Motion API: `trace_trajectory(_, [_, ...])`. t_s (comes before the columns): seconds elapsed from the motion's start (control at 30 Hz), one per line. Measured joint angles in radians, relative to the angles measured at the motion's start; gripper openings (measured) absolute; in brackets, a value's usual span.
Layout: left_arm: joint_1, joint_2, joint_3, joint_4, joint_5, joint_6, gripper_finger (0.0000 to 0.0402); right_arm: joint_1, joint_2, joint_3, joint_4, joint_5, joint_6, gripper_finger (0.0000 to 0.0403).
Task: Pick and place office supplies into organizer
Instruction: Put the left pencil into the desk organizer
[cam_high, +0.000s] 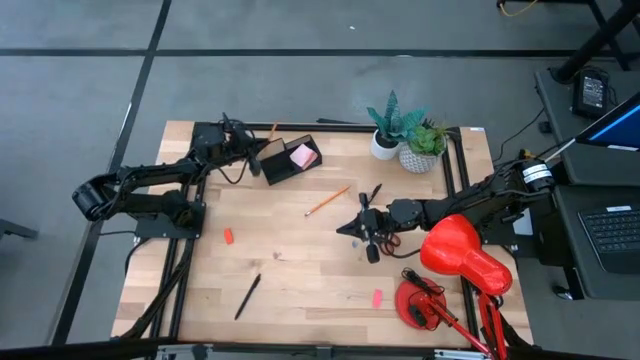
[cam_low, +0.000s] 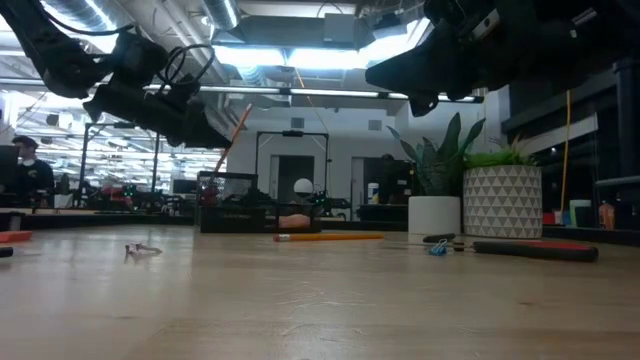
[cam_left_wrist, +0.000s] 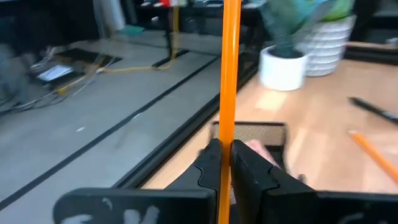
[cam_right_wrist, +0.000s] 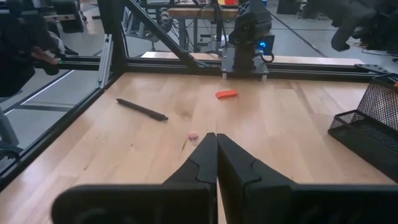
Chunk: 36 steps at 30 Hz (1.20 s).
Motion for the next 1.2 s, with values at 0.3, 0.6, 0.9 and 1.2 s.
trace_trajectory(0.3, [0.000,0.022,0.000,-0.022,-0.033,-0.026,0.0018,0.000,0.000,0.000,0.000,0.000,0.000,0.0007])
trace_trajectory(0.6, [-0.026,0.173,0.000,0.093,-0.033,-0.029,0.0018,0.000,0.000,0.000,0.000,0.000,0.000,0.0007])
trace_trajectory(0.9, [-0.034,0.234,0.000,0.130,-0.037,-0.028,0.0018,0.000,0.000,0.000,0.000,0.000,-0.001,0.0007])
trace_trajectory(1.2, [-0.034,0.213,0.000,0.117,-0.043,-0.026,0.0045,0.000,0.000,0.000,-0.023,0.000,0.000,0.0007])
